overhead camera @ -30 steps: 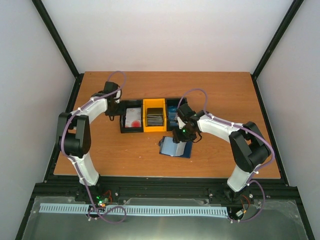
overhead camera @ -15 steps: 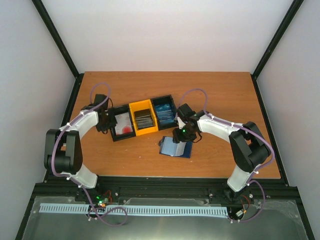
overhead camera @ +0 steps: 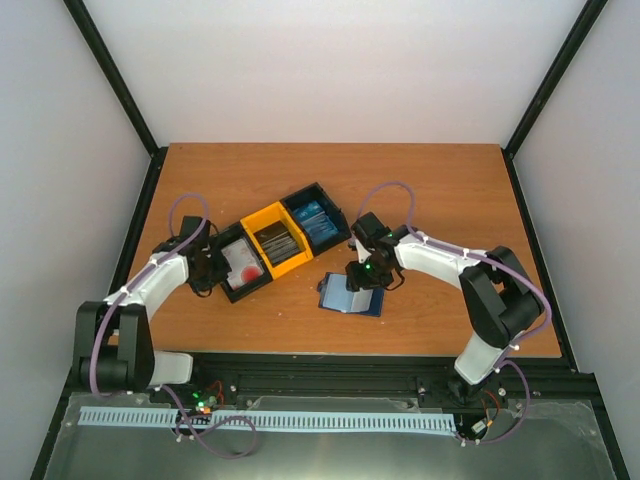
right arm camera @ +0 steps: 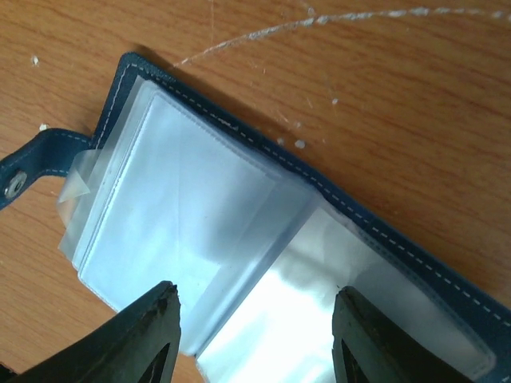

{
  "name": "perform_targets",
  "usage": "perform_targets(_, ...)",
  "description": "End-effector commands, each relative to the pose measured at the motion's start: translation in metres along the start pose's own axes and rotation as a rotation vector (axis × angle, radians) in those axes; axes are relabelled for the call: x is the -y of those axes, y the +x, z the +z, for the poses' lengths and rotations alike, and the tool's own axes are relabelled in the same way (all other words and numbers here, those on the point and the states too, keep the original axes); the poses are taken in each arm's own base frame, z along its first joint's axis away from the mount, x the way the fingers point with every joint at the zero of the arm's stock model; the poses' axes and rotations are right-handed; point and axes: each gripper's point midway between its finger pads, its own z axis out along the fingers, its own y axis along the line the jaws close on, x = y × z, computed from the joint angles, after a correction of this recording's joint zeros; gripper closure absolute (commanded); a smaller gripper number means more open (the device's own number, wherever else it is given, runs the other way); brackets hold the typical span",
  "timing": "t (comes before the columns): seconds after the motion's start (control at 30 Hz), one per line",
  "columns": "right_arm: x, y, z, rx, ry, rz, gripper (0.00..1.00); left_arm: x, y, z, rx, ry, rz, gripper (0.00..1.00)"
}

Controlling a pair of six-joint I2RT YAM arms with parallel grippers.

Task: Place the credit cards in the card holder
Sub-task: Adjust the storage box at the center of the board.

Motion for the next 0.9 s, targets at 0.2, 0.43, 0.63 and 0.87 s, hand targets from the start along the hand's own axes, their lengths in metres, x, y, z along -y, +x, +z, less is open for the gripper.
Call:
perform_targets(0.2, -0.008, 0.002, -0.012, 0.044, -0.02, 0.008, 0.48, 0.012, 0.015, 0.002, -0.029, 0.075, -0.362, 0.92)
perform_targets(0.43, -0.009, 0.0, -0.014, 0.063, -0.028, 0.003, 0.48, 0.005, -0.006, 0.001, 0.042, -0.036, -0.489, 0.89)
perform_targets(0.63, -0.007, -0.002, -0.014, 0.075, -0.013, -0.007, 0.48, 0.009, -0.014, 0.011, 0.025, -0.074, -0.484, 0.83)
perform_targets(0.87, -0.002, 0.003, -0.013, 0.072, 0.005, -0.029, 0.48, 0.004, 0.001, 0.011, -0.011, -0.098, -0.46, 0.63)
